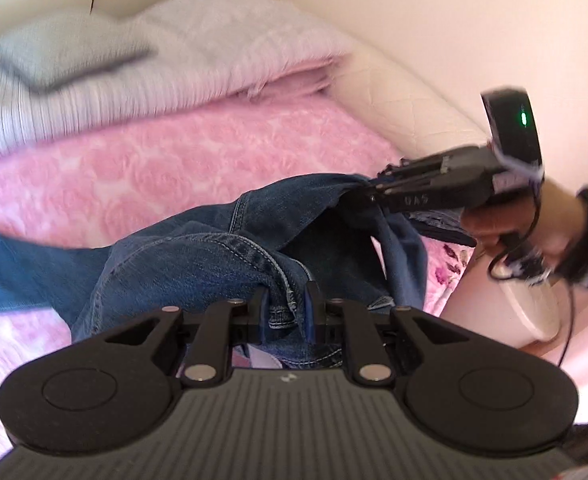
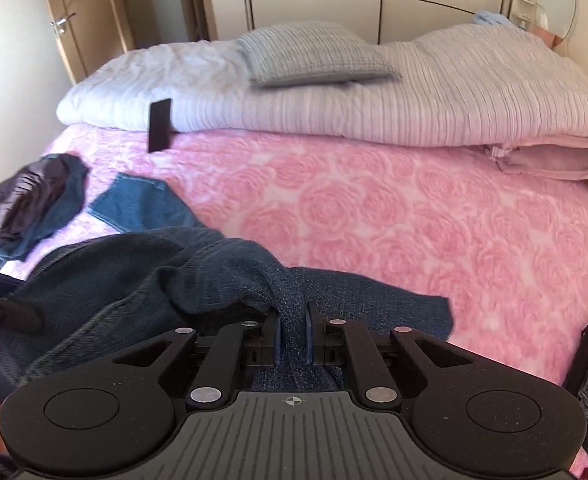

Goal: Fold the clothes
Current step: 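Lift the blue jeans out of the pile and spread them on the bed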

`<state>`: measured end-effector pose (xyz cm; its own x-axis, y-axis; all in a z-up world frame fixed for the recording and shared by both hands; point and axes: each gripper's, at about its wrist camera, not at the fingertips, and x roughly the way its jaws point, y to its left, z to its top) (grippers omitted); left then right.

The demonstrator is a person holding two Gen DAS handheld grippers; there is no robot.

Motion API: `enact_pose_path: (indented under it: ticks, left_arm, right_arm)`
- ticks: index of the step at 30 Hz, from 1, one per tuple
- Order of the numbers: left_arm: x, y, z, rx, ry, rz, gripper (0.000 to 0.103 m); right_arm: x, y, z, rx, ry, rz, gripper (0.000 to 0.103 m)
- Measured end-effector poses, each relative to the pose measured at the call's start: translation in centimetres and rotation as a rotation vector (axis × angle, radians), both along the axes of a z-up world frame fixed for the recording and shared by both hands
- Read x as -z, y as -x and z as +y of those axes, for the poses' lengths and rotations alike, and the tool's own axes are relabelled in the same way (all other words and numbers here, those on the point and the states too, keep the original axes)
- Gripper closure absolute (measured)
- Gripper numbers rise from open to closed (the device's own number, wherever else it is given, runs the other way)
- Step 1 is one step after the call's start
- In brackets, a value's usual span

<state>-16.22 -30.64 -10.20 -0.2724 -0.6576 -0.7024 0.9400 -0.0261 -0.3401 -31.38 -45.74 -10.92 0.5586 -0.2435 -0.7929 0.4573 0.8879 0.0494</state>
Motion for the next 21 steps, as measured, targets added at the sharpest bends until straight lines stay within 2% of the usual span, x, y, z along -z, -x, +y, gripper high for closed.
enact_pose_path:
  ticks: [2, 4, 5, 6, 7, 8, 10, 13, 17, 21]
  left_arm:
    - [1.2, -1.2, -2.5, 0.007, -0.035, 0.012, 0.086]
    - [2.5, -2.3, -5.0, 0.015, -0.071, 0.024, 0.086]
    - [2.6, -2.6, -6.1, 0.025, -0.052, 0.042, 0.086]
    - [2.5, -2.8, -7.1, 0.029, -0.019, 0.063, 0.085]
    - [2.4, -3.3, -7.9, 0.026, 0.010, 0.080, 0.079]
    - [1.9, -4.0, -8.6, 0.025, 0.030, 0.091, 0.069]
    - [1.1, -5.5, -9.7, 0.020, 0.065, 0.077, 0.060]
    - [0.5, -7.6, -9.5, 0.016, 0.091, 0.018, 0.057]
    - [4.6, -10.8, -7.7, -0.032, -0.008, -0.070, 0.053]
    - [9.1, -13.2, -3.5, -0.091, -0.152, -0.092, 0.053]
  right_arm:
    - [2.8, -1.0, -1.5, 0.071, -0.025, 0.051, 0.084]
    - [4.4, -1.4, -1.9, 0.142, 0.010, 0.107, 0.060]
    - [4.7, -1.3, -1.7, 0.166, 0.045, 0.122, 0.033]
    - [4.6, -0.8, -1.3, 0.175, 0.084, 0.116, 0.017]
    - [4.2, 0.1, -0.8, 0.182, 0.107, 0.112, 0.016]
    - [3.9, 0.8, -0.2, 0.190, 0.115, 0.118, 0.016]
    - [3.5, 2.5, 0.8, 0.192, 0.078, 0.100, 0.016]
    - [3.8, 3.9, 4.1, 0.141, 0.016, 0.086, 0.016]
    - [7.1, 1.7, 9.9, -0.036, 0.034, 0.166, 0.016]
    - [12.8, -3.5, 13.6, -0.202, 0.135, 0.248, 0.016]
